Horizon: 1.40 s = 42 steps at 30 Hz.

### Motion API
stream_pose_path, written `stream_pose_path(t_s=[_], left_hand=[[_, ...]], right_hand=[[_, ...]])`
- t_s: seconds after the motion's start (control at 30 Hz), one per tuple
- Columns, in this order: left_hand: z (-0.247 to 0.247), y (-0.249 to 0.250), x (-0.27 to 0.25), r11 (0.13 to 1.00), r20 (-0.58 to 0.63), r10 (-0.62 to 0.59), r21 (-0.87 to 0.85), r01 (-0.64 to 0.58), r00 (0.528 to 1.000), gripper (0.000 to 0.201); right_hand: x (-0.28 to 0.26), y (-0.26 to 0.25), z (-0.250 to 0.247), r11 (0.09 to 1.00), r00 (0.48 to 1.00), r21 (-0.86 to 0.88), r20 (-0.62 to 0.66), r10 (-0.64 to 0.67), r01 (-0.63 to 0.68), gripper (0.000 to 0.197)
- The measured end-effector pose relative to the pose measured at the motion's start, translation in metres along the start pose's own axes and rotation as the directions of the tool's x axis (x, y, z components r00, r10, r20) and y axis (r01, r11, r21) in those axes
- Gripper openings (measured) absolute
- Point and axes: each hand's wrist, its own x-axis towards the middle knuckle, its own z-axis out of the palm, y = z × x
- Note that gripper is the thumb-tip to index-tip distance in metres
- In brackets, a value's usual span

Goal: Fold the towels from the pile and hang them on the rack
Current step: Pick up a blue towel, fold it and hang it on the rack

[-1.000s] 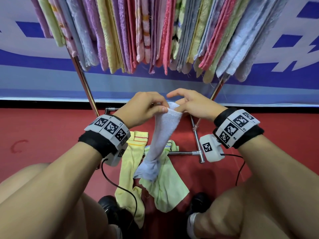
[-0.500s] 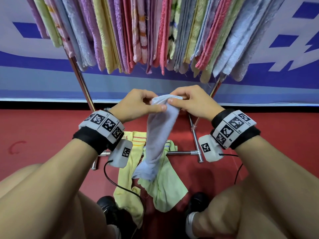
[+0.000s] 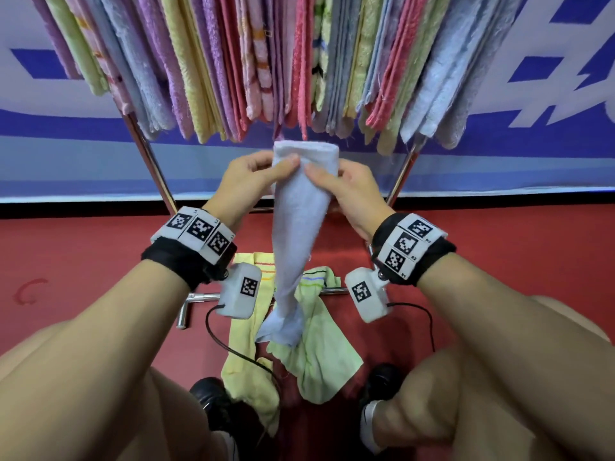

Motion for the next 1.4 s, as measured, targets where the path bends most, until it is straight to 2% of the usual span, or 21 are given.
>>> stream_pose_path(t_s=[0.07, 0.1, 0.17, 0.27, 0.33, 0.4, 0.47, 0.53, 0.67, 0.73, 0.8, 0.9, 1.07, 1.17, 1.27, 1.33, 1.4], left_hand=[[0.004, -0.007, -0.003, 0.995, 0.110, -0.102, 0.009, 0.102, 0.989, 0.045], [0.007, -0.010, -0.005, 0.991, 0.141, -0.123, 0.078, 0.113, 0.982, 0.043], [0.010, -0.018, -0.005, 0.975, 0.101, -0.115, 0.203, 0.093, 0.988, 0.034], [0.008, -0.028, -0.006, 0.955, -0.072, -0.083, 0.278, 0.100, 0.994, 0.032], [0.008, -0.033, -0.007, 0.936, -0.105, -0.089, 0.332, 0.119, 0.990, 0.032], [0.011, -0.033, -0.008, 0.928, -0.058, -0.121, 0.347, 0.133, 0.991, 0.027], [0.016, -0.030, -0.010, 0.950, 0.018, -0.173, 0.266, 0.162, 0.985, 0.014], [0.020, -0.027, -0.012, 0.967, 0.061, -0.186, 0.190, 0.171, 0.981, 0.016], [0.018, -0.028, -0.011, 0.970, 0.100, -0.116, 0.223, 0.091, 0.988, 0.036], [0.015, -0.029, -0.011, 0.972, 0.113, -0.098, 0.226, 0.071, 0.989, 0.026], [0.014, -0.030, -0.010, 0.968, 0.065, -0.066, 0.246, 0.048, 0.996, 0.011], [0.014, -0.032, -0.007, 0.949, 0.013, -0.014, 0.315, 0.009, 1.000, 0.016], [0.021, -0.031, -0.009, 0.989, 0.151, -0.071, 0.138, 0.050, 0.986, 0.023], [0.023, -0.028, -0.011, 0.978, 0.190, -0.076, 0.206, 0.036, 0.979, 0.018], [0.027, -0.029, -0.014, 0.947, 0.223, -0.074, 0.322, -0.001, 0.972, 0.030], [0.029, -0.026, -0.016, 0.948, 0.219, -0.040, 0.316, -0.032, 0.975, 0.033], [0.030, -0.019, -0.017, 0.962, 0.212, 0.028, 0.258, -0.083, 0.977, 0.030]], right_hand=[[0.002, -0.009, 0.000, 0.997, 0.998, 0.063, -0.054, -0.041, 0.044, 0.031], [0.003, -0.013, -0.002, 0.994, 0.995, 0.085, -0.074, -0.062, 0.068, 0.023], [0.006, -0.015, -0.007, 0.988, 0.988, 0.113, -0.125, -0.089, 0.104, 0.017], [0.010, -0.015, -0.014, 0.984, 0.979, 0.158, -0.197, -0.050, 0.082, 0.022], [0.009, -0.012, -0.013, 0.978, 0.980, 0.196, -0.198, -0.027, 0.066, 0.027], [0.008, -0.010, -0.012, 0.967, 0.980, 0.246, -0.198, -0.009, 0.059, 0.029], [0.008, -0.010, -0.011, 0.959, 0.979, 0.279, -0.204, 0.014, 0.044, 0.030], [0.009, -0.012, -0.012, 0.953, 0.982, 0.303, -0.186, 0.041, 0.018, 0.031], [0.007, -0.016, -0.011, 0.955, 0.988, 0.296, -0.136, 0.069, -0.026, 0.024], [0.006, -0.016, -0.010, 0.956, 0.989, 0.291, -0.126, 0.075, -0.036, 0.023], [0.007, -0.017, -0.012, 0.955, 0.990, 0.293, -0.126, 0.071, -0.031, 0.026], [0.010, -0.019, -0.018, 0.949, 0.988, 0.315, -0.141, 0.060, -0.012, 0.030], [0.014, -0.020, -0.026, 0.939, 0.983, 0.343, -0.173, 0.065, -0.002, 0.030], [0.019, -0.020, -0.032, 0.940, 0.969, 0.340, -0.235, 0.074, 0.011, 0.031], [0.022, -0.016, -0.038, 0.959, 0.955, 0.283, -0.282, 0.092, -0.009, 0.030], [0.023, -0.014, -0.038, 0.965, 0.939, 0.259, -0.321, 0.127, -0.042, 0.032], [0.016, -0.012, -0.035, 0.930, 0.942, 0.357, -0.271, 0.198, -0.093, 0.048]])
